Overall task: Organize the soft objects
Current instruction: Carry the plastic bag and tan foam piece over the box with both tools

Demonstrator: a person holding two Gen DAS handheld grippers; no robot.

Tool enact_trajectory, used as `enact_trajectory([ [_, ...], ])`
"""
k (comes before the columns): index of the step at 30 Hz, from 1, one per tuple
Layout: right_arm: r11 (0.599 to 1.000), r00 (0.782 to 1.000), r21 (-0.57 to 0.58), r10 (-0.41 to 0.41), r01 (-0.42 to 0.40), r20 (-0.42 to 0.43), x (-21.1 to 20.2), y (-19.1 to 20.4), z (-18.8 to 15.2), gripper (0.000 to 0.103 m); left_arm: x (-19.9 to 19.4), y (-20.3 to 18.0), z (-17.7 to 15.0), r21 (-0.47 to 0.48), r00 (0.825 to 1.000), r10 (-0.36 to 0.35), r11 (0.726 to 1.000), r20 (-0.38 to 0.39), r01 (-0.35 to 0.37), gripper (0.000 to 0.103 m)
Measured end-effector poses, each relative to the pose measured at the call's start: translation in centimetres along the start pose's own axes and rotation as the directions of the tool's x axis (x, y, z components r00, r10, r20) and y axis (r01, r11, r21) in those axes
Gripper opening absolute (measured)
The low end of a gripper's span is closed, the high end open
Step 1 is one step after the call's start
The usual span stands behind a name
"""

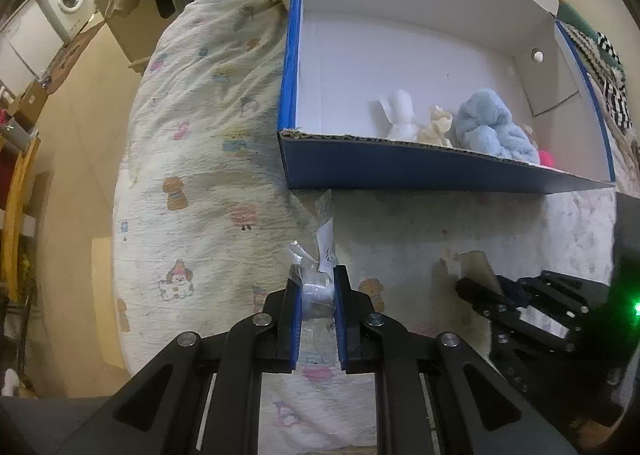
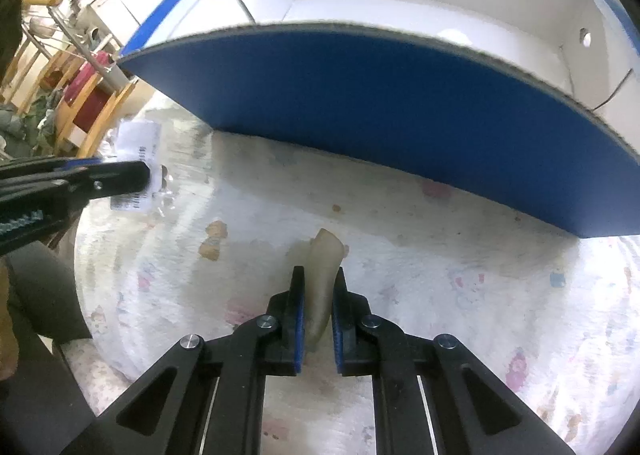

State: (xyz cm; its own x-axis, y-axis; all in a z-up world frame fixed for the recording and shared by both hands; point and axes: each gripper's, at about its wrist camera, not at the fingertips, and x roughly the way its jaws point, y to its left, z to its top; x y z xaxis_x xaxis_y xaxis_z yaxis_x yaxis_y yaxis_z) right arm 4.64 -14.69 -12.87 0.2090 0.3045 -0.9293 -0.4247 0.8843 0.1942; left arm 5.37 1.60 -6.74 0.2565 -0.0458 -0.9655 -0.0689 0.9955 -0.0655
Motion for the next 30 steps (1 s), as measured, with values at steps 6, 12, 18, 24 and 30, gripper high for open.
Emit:
enact_trajectory([
  [6, 0.998, 0.999, 0.045, 0.035, -0.037, 0.033, -2.3, -0.7, -1.0, 0.013, -0.1, 0.2, -0.3, 0.002, 1.0, 0.011, 1.0, 0.014, -0.011, 0.013],
  [12, 0.996, 0.993, 0.059, 0.064, -0.071, 0.103, -6.0, -1.1, -0.6, 0.013, -1.5, -1.0, -0.8, 0.051, 0.997, 0.034, 0.998, 0.07, -0.038, 0.013],
  [18, 0.992, 0.977, 0.076, 0.088, -0.105, 0.194, -10.1, -1.9, 0.1, 0.013, -3.7, -3.1, -1.4, 0.132, 0.991, 0.021, 0.991, 0.135, -0.039, 0.013],
  [24, 0.987, 0.956, 0.104, 0.089, -0.122, 0.281, -13.9, -4.1, 1.4, 0.013, -7.7, -3.7, -0.4, 0.136, 0.971, -0.018, 0.991, 0.238, -0.015, 0.013],
  [30, 0.979, 0.931, 0.142, 0.089, -0.148, 0.354, -15.8, -6.2, 3.8, 0.013, -10.2, -4.2, 2.9, 0.134, 0.956, -0.039, 0.991, 0.292, -0.001, 0.013],
])
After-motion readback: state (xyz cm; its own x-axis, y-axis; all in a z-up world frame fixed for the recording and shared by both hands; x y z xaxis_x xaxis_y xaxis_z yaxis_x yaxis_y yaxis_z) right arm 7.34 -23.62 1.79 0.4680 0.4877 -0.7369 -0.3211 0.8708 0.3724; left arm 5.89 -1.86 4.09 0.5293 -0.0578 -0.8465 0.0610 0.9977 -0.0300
